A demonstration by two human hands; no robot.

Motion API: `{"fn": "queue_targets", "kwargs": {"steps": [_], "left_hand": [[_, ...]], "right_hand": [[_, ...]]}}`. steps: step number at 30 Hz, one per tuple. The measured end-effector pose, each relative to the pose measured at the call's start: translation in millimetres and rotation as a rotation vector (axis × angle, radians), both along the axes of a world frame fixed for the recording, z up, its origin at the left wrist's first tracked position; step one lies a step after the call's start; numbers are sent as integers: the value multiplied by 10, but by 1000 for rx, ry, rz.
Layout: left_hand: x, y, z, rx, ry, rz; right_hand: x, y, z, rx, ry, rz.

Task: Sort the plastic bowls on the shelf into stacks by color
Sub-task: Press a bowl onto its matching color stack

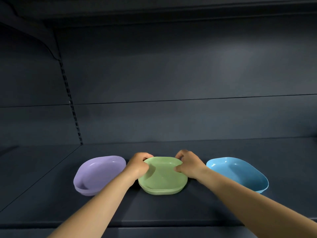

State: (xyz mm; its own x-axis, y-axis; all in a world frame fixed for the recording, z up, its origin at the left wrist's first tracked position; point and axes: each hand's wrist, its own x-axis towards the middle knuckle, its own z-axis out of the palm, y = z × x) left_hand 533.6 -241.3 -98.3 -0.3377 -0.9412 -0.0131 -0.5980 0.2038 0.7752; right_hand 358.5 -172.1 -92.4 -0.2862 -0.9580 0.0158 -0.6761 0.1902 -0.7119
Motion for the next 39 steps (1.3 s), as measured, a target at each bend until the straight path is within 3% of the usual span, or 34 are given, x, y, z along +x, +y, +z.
{"fn": "queue_targets", "kwargs": {"steps": [9,14,19,30,39], "left_hand": [[-223,1,335,-24,-144,-44],[-681,290,605,-179,-271,-85],[-1349,828,736,-290,-343,-162],[-2941,2388,518,-247,-217,-278],[-4377,3303,703,-212,-134,-359]], "right_hand": [[-523,-36,271,-86,263,205],[-1187,320,541,-172,610,196],[-1867,1039,683,-82,854,133],[-3289,2969,588,11,897,-10],[-4625,4080,576,31,891,-111]]}}
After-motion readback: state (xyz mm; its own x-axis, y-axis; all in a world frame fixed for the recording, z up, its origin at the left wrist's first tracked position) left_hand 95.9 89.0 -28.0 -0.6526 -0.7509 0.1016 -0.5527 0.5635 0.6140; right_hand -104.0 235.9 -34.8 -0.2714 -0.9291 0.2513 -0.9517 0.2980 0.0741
